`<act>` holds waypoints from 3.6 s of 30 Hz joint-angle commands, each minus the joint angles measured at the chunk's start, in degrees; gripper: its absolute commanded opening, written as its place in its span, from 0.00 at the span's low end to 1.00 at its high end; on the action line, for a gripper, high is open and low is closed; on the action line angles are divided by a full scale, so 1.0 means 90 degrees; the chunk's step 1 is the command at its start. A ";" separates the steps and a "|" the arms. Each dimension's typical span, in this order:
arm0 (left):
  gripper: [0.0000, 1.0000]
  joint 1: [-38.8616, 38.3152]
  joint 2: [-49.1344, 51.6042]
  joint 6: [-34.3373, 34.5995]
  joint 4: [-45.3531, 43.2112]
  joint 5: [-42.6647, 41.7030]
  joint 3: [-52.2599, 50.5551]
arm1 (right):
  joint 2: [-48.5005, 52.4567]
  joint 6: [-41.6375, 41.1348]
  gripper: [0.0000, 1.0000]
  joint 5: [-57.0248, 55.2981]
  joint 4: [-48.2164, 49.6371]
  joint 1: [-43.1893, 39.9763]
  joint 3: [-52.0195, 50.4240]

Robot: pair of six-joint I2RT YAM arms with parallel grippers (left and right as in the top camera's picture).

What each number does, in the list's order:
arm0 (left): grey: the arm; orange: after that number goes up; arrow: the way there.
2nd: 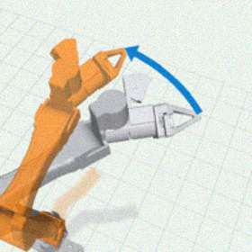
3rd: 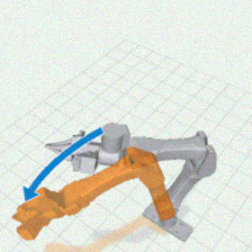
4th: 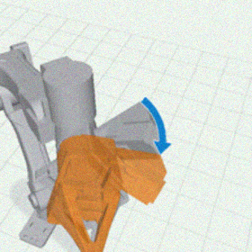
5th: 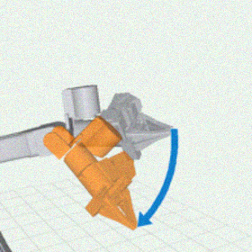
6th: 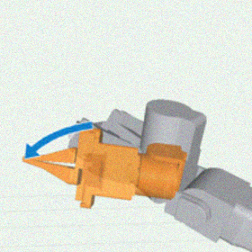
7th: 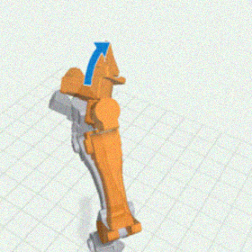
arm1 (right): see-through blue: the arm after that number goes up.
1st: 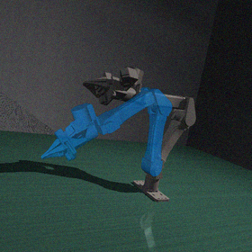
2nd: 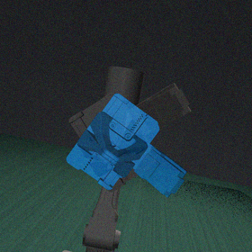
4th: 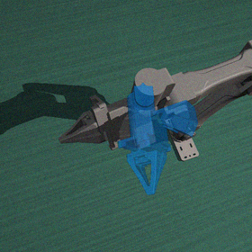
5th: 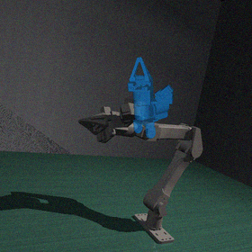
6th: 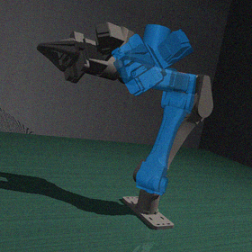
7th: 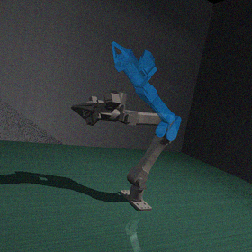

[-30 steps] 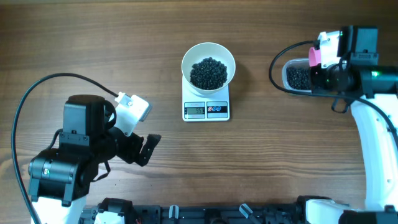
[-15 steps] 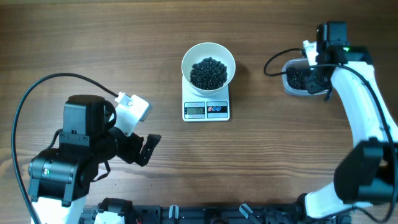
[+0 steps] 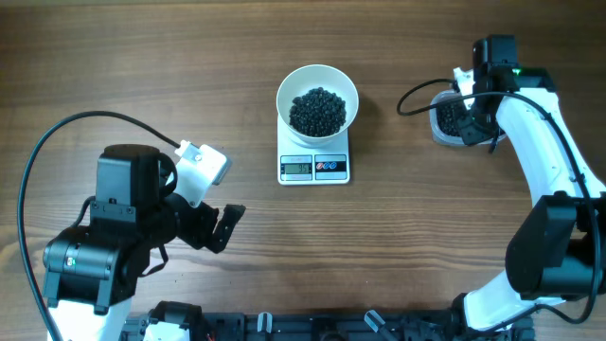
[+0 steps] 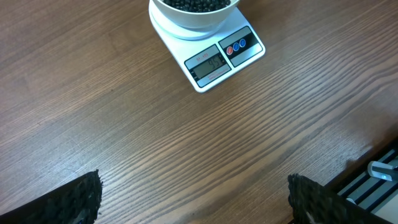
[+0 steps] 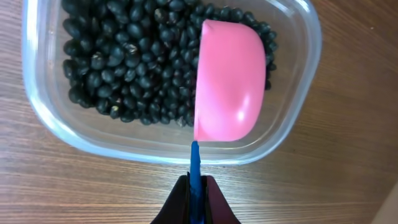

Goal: Scoop item into bowl and weigh 150g on scale

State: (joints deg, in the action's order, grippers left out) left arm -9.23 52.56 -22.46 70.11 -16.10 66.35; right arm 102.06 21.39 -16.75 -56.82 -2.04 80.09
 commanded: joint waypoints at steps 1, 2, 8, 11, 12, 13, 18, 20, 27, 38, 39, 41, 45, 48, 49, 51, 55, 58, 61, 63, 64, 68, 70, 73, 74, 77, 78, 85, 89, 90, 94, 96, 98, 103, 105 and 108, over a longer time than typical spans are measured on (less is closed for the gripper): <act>1.00 0.0044 -0.0010 -0.0129 -0.0019 0.0015 0.0095 | 0.0141 0.0104 0.04 0.0597 -0.0141 -0.0032 0.0058; 1.00 0.0046 -0.0010 -0.0129 -0.0019 0.0015 0.0095 | 0.0141 0.0104 0.04 0.0721 -0.0146 -0.0032 0.0058; 1.00 0.0046 -0.0010 -0.0129 -0.0019 0.0015 0.0095 | 0.0153 -0.0063 0.04 0.1406 -0.0153 -0.0032 0.0058; 1.00 0.0046 -0.0010 -0.0129 -0.0019 0.0015 0.0095 | 0.0180 -0.0151 0.04 0.1860 -0.0151 -0.0034 0.0058; 1.00 0.0044 -0.0010 -0.0126 -0.0019 0.0015 0.0095 | 0.0180 -0.0245 0.04 0.1926 -0.0148 -0.0034 0.0058; 1.00 0.0044 -0.0010 -0.0129 -0.0019 0.0015 0.0095 | 0.0180 -0.0265 0.04 0.2106 -0.0148 -0.0051 0.0058; 1.00 0.0044 -0.0010 -0.0129 -0.0019 0.0015 0.0095 | 0.0180 -0.0597 0.04 0.2781 -0.0165 -0.0304 0.0058; 1.00 0.0046 -0.0010 -0.0129 -0.0019 0.0015 0.0095 | 0.0180 -0.0646 0.04 0.3126 -0.0216 -0.0542 0.0058; 1.00 0.0044 -0.0010 -0.0129 -0.0019 0.0015 0.0095 | 0.0182 -0.0984 0.04 0.4119 -0.0321 -0.1224 0.0053; 1.00 0.0046 -0.0010 -0.0129 -0.0019 0.0015 0.0095 | 0.0794 -0.1394 0.04 0.4855 -0.0359 -0.1479 0.0007; 1.00 0.0044 -0.0010 -0.0129 -0.0019 0.0015 0.0095 | 0.0804 -0.1399 0.04 0.4855 -0.0359 -0.1508 0.0007; 1.00 0.0046 -0.0010 -0.0129 -0.0019 0.0015 0.0095 | 0.0797 -0.1498 0.04 0.4874 -0.0367 -0.1637 0.0010; 1.00 0.0046 -0.0010 -0.0129 -0.0019 0.0015 0.0095 | 0.0804 -0.1724 0.05 0.5532 -0.0311 -0.2067 0.0010; 1.00 0.0046 -0.0010 -0.0129 -0.0019 0.0015 0.0095 | 0.0804 -0.1785 0.04 0.6052 -0.0299 -0.2385 0.0007; 1.00 0.0046 -0.0010 -0.0129 -0.0019 0.0015 0.0095 | 0.0804 -0.1809 0.04 0.6159 -0.0316 -0.2455 0.0007; 1.00 0.0046 -0.0010 -0.0129 -0.0019 0.0015 0.0095 | 0.0804 -0.1807 0.04 0.6433 -0.0316 -0.2574 0.0005; 1.00 0.0046 -0.0010 -0.0129 -0.0019 0.0015 0.0095 | 0.0804 -0.1829 0.04 0.6547 -0.0369 -0.2705 0.0005; 1.00 0.0044 -0.0010 -0.0129 -0.0019 0.0015 0.0095 | 0.0804 -0.1826 0.04 0.6640 -0.0401 -0.2705 0.0005; 1.00 0.0046 -0.0010 -0.0129 -0.0019 0.0015 0.0095 | 0.0804 -0.1821 0.04 0.6985 -0.0420 -0.2786 0.0005; 1.00 0.0044 -0.0010 -0.0129 -0.0019 0.0015 0.0095 | 0.0804 -0.1792 0.04 0.7050 -0.0495 -0.2871 0.0005; 1.00 0.0046 -0.0010 -0.0126 -0.0019 0.0015 0.0095 | 0.0804 -0.1751 0.05 0.7050 -0.0542 -0.2914 0.0005; 1.00 0.0046 -0.0010 -0.0129 -0.0019 0.0015 0.0095 | 0.0804 -0.1671 0.04 0.7164 -0.0644 -0.3096 0.0005; 1.00 0.0044 -0.0010 -0.0129 -0.0019 0.0015 0.0095 | 0.0804 -0.1540 0.04 0.7312 -0.0702 -0.3194 0.0005; 1.00 0.0046 -0.0010 -0.0129 -0.0019 0.0015 0.0095 | 0.0804 -0.1525 0.04 0.7361 -0.0704 -0.3286 0.0005; 1.00 0.0044 -0.0010 -0.0129 -0.0019 0.0015 0.0095 | 0.0804 -0.1455 0.04 0.7417 -0.0721 -0.3308 0.0005; 1.00 0.0044 -0.0010 -0.0129 -0.0019 0.0015 0.0095 | 0.0804 -0.1224 0.04 0.7531 -0.0891 -0.3371 0.0005; 1.00 0.0046 -0.0010 -0.0129 -0.0019 0.0015 0.0095 | 0.0804 -0.1202 0.04 0.7550 -0.0918 -0.3393 0.0005; 1.00 0.0044 -0.0010 -0.0129 -0.0019 0.0015 0.0095 | 0.0804 -0.1037 0.04 0.8157 -0.0998 -0.3704 0.0005; 1.00 0.0044 -0.0010 -0.0129 -0.0019 0.0015 0.0095 | 0.0804 -0.0862 0.04 0.8242 -0.1243 -0.3781 0.0005; 1.00 0.0046 -0.0010 -0.0129 -0.0019 0.0015 0.0095 | 0.0804 -0.0648 0.04 0.8456 -0.1336 -0.3784 0.0005; 1.00 0.0046 -0.0010 -0.0129 -0.0019 0.0015 0.0095 | 0.0804 -0.0534 0.04 0.8631 -0.1486 -0.3784 0.0005; 1.00 0.0046 -0.0010 -0.0129 -0.0019 0.0015 0.0095 | 0.0804 -0.0503 0.04 0.8910 -0.1576 -0.3784 0.0005; 1.00 0.0046 -0.0010 -0.0129 -0.0019 0.0015 0.0095 | 0.0801 -0.0488 0.04 0.9102 -0.1627 -0.3784 0.0005; 1.00 0.0044 -0.0010 -0.0129 -0.0019 0.0015 0.0095 | 0.0772 -0.0318 0.04 0.9316 -0.1979 -0.3781 0.0005; 1.00 0.0044 -0.0010 -0.0129 -0.0019 0.0015 0.0095 | 0.0721 0.0005 0.04 0.9547 -0.2176 -0.3784 0.0005; 1.00 0.0046 -0.0010 -0.0129 -0.0019 0.0015 0.0095 | 0.0627 0.0245 0.04 0.9743 -0.2370 -0.3781 0.0005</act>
State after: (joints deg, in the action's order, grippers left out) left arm -9.23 52.56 -22.46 70.11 -16.10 66.35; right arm 108.68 19.27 65.73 -77.30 -35.94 80.66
